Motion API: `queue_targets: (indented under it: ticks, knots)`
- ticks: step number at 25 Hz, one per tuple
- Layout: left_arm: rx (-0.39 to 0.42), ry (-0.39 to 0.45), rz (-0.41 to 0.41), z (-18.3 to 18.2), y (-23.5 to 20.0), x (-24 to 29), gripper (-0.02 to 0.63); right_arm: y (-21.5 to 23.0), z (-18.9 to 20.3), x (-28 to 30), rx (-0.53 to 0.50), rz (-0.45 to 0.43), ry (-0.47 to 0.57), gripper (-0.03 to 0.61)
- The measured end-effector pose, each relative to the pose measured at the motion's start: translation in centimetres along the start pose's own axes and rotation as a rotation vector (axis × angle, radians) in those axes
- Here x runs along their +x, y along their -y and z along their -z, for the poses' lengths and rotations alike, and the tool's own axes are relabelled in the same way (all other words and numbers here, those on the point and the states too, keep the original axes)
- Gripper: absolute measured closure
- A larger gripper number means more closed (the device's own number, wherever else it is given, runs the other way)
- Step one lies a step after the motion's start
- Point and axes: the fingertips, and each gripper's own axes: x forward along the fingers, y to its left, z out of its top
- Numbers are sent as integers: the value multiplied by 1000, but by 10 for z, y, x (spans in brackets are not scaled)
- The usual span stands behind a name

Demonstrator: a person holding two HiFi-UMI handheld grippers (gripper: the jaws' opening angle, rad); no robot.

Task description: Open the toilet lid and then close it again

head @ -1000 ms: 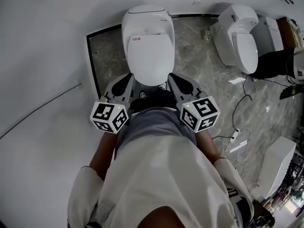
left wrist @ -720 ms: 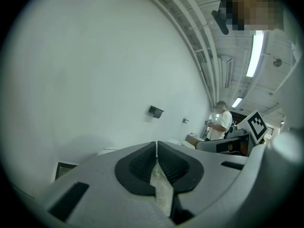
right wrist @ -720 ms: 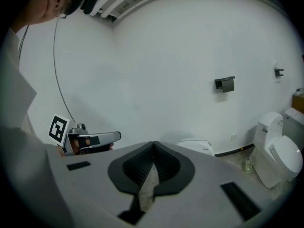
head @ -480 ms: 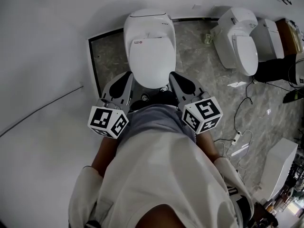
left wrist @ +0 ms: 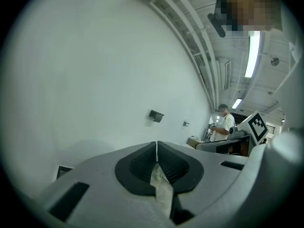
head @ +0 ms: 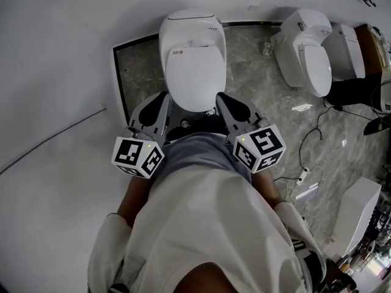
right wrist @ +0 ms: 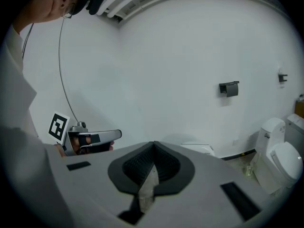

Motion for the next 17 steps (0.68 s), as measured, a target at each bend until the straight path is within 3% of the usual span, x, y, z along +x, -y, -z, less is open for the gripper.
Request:
queue_targets:
  ticks: [17]
  knots:
    - [19, 14, 2, -17, -4, 8, 598, 17, -22, -1, -28, 32, 38, 569]
